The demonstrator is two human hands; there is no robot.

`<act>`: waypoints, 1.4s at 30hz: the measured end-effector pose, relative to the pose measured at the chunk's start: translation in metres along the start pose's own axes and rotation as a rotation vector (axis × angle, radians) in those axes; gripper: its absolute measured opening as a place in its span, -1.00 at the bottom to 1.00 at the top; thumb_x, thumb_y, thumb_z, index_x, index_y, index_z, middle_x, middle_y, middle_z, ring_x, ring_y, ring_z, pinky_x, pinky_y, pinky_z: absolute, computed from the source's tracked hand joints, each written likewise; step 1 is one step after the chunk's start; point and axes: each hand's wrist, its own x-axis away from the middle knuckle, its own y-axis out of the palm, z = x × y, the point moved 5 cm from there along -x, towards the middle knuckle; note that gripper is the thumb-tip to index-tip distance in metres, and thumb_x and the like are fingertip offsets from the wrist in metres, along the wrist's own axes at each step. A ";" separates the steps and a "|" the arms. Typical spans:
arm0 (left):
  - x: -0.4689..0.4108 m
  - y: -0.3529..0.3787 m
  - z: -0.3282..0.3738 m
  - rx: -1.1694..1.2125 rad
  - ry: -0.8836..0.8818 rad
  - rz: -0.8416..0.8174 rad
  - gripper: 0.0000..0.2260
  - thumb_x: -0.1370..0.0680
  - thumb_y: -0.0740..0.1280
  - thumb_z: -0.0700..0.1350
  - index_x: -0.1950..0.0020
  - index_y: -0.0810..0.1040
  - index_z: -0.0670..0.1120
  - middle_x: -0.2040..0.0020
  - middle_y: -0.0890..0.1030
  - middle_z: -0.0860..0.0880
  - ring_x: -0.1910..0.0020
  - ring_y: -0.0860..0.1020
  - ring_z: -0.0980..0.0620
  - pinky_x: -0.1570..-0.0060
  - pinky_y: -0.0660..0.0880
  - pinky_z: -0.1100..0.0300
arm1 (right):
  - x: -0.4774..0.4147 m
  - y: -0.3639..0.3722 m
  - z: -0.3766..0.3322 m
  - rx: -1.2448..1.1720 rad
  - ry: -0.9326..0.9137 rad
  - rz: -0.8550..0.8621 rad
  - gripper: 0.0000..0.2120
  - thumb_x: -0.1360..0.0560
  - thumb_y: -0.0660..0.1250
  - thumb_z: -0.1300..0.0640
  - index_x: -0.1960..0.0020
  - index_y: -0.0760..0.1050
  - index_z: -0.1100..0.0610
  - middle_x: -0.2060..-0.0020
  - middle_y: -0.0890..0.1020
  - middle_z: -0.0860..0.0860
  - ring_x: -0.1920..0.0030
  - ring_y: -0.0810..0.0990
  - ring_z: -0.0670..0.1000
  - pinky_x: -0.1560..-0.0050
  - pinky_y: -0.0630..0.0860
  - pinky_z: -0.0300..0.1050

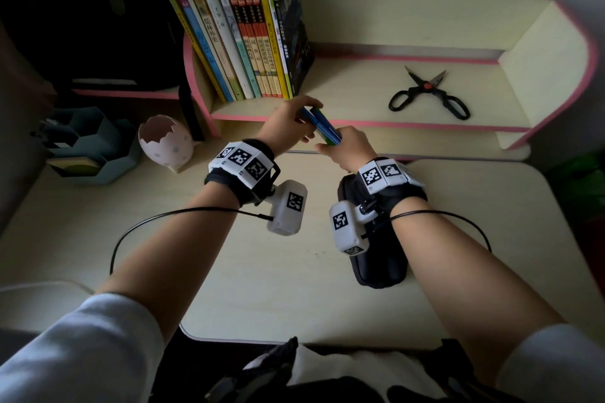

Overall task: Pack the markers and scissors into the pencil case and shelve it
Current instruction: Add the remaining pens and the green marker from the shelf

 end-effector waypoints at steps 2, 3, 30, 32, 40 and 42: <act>0.000 0.013 0.002 -0.017 -0.014 -0.013 -0.66 -0.49 0.22 -0.37 -0.25 0.43 -0.16 0.09 0.57 -0.15 0.21 0.57 -0.04 0.15 0.59 0.15 | 0.005 -0.008 0.014 0.077 0.011 0.037 -0.83 -0.46 0.32 0.03 0.16 0.48 0.14 0.29 0.52 0.09 0.22 0.52 0.12 0.20 0.36 -0.14; 0.000 0.019 0.002 -0.020 -0.021 -0.020 -0.66 -0.50 0.22 -0.35 -0.25 0.44 -0.15 0.10 0.58 -0.14 0.24 0.56 -0.03 0.16 0.58 0.15 | 0.008 -0.012 0.022 0.092 0.020 0.052 -0.83 -0.46 0.32 0.03 0.15 0.50 0.14 0.26 0.54 0.10 0.18 0.55 0.15 0.20 0.36 -0.15; 0.057 0.258 -0.033 -0.619 -0.728 -0.036 -0.01 -0.33 0.37 0.23 -0.50 -0.22 0.01 -0.51 -0.27 -0.19 -0.47 -0.13 -0.36 -0.27 0.18 -0.40 | 0.091 -0.083 0.258 0.092 0.407 0.066 -0.77 -0.47 0.27 0.14 -0.05 0.56 0.23 0.21 0.56 0.20 0.10 0.58 0.23 0.16 0.43 -0.07; 0.060 0.259 -0.036 -0.622 -0.748 -0.033 0.00 -0.34 0.40 0.16 -0.49 -0.26 0.03 -0.51 -0.30 -0.17 -0.47 -0.14 -0.36 -0.28 0.17 -0.40 | 0.092 -0.080 0.261 0.088 0.409 0.052 -0.77 -0.46 0.27 0.15 -0.04 0.56 0.25 0.25 0.51 0.14 0.19 0.52 0.20 0.17 0.42 -0.07; 0.065 0.238 -0.043 -0.420 -0.724 0.015 -0.10 -0.39 0.37 -0.06 -0.50 -0.21 -0.01 -0.50 -0.11 -0.29 -0.39 0.18 -0.38 -0.33 0.28 -0.16 | 0.091 -0.069 0.254 0.059 0.374 0.037 -0.79 -0.45 0.28 0.16 -0.01 0.56 0.26 0.25 0.51 0.14 0.24 0.47 0.15 0.22 0.38 -0.12; 0.067 0.229 -0.043 -0.371 -0.687 0.024 -0.13 -0.41 0.36 -0.06 -0.51 -0.18 -0.04 -0.48 0.00 -0.32 -0.34 0.29 -0.37 -0.30 0.31 -0.07 | 0.089 -0.065 0.247 0.030 0.366 0.039 -0.78 -0.45 0.28 0.16 -0.02 0.55 0.26 0.25 0.51 0.13 0.24 0.47 0.14 0.22 0.37 -0.13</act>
